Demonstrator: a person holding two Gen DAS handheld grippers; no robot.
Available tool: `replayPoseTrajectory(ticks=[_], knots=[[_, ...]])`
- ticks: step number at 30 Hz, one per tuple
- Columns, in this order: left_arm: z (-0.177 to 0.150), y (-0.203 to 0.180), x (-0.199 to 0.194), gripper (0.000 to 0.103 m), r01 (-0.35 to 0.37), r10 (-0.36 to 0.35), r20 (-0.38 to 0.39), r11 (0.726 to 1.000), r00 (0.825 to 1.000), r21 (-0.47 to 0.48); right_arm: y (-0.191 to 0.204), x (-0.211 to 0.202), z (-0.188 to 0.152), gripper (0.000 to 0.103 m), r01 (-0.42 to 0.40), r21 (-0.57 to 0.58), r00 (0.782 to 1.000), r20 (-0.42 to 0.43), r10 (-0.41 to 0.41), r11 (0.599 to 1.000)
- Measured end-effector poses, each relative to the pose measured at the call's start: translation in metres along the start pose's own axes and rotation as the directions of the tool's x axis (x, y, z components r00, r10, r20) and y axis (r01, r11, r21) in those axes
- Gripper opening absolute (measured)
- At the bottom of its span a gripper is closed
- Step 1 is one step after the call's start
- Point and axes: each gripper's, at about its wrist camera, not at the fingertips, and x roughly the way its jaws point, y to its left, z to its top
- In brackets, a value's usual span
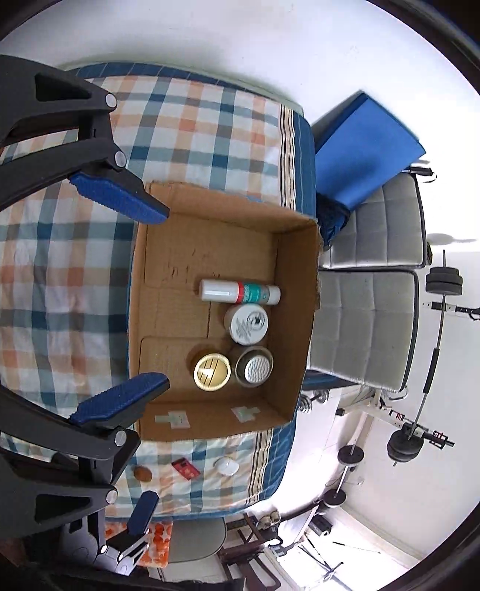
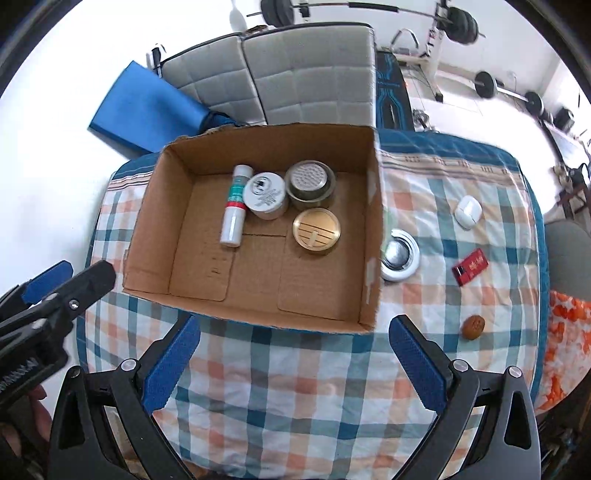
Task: Organize rigid objects
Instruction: 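Withdraw both tools from the box toward the black-lidded jar, then grasp the black-lidded white jar with the left tool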
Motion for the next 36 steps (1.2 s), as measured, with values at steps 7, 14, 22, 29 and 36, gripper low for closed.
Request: replayPoseTrajectory(ticks=[7, 14, 22, 29, 36], knots=[[0.014, -0.096, 0.033, 0.082, 0.053, -0.045, -0.055, 0.984, 0.997, 0.170, -0.123, 0.008, -0.004, 0.103, 0.075, 0.222, 0.997, -0.053, -0.064, 0.972], [0.041, -0.233, 0.106, 0.082, -0.004, 0.072, -0.113, 0.859, 0.991, 0.511, -0.240, 0.050, -0.011, 0.103, 0.153, 0.377, 0.982, -0.165, -0.097, 0.913], [0.025, -0.309, 0.237, 0.082, -0.015, 0.352, -0.240, 0.589, 0.905, 0.808, -0.297, 0.095, -0.021, 0.103, 0.207, 0.382, 0.961, -0.254, -0.113, 0.901], [0.002, -0.321, 0.305, 0.082, 0.011, 0.501, -0.281, 0.475, 0.818, 0.880, -0.326, 0.120, -0.036, 0.103, 0.186, 0.417, 0.956, -0.286, -0.066, 0.890], [-0.002, -0.315, 0.328, 0.076, 0.051, 0.522, -0.361, 0.516, 0.773, 0.855, -0.342, 0.130, -0.042, 0.103, 0.179, 0.424, 0.954, -0.297, -0.050, 0.888]])
